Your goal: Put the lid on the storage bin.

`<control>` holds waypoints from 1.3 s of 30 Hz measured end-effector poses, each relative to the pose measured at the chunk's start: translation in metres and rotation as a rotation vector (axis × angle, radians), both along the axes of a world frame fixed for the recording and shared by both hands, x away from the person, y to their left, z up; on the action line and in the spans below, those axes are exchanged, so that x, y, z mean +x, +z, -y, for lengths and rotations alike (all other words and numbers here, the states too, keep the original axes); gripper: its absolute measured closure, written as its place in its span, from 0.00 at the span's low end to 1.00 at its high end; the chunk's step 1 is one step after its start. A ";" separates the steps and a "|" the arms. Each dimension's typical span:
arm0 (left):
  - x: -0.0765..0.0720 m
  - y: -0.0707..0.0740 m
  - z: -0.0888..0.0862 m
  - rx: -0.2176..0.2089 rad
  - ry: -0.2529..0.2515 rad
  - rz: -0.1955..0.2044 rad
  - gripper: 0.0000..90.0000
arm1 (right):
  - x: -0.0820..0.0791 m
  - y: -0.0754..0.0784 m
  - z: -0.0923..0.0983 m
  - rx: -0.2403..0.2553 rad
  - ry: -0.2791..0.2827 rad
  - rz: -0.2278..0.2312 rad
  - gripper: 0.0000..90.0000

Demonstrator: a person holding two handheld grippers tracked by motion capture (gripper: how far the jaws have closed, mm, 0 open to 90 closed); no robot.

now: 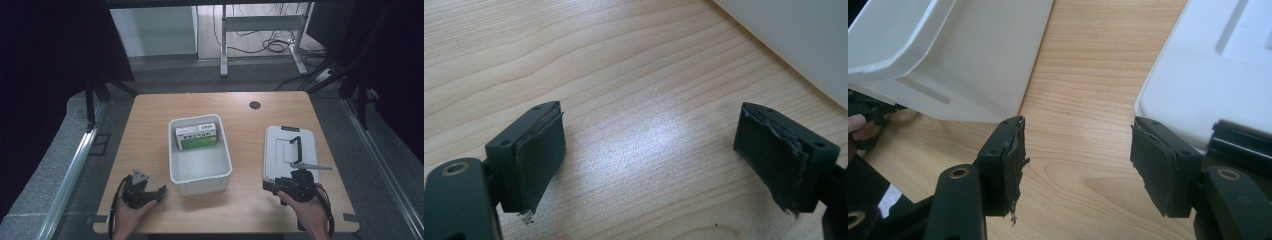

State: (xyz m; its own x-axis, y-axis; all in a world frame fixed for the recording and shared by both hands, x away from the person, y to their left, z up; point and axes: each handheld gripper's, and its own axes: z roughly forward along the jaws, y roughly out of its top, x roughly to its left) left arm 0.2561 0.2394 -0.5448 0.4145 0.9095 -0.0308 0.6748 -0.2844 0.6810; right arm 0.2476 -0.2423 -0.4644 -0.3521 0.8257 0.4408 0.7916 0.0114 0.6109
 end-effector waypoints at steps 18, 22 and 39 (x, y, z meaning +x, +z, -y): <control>0.000 0.000 0.000 0.000 0.001 0.000 0.15 | 0.016 0.021 0.016 0.010 -0.024 -0.010 0.47; 0.000 0.000 0.000 0.000 0.001 0.000 0.15 | 0.022 0.030 0.018 -0.004 -0.022 0.001 0.47; 0.000 0.000 0.000 0.000 0.001 0.000 0.15 | 0.048 0.048 0.034 -0.038 -0.064 -0.032 0.47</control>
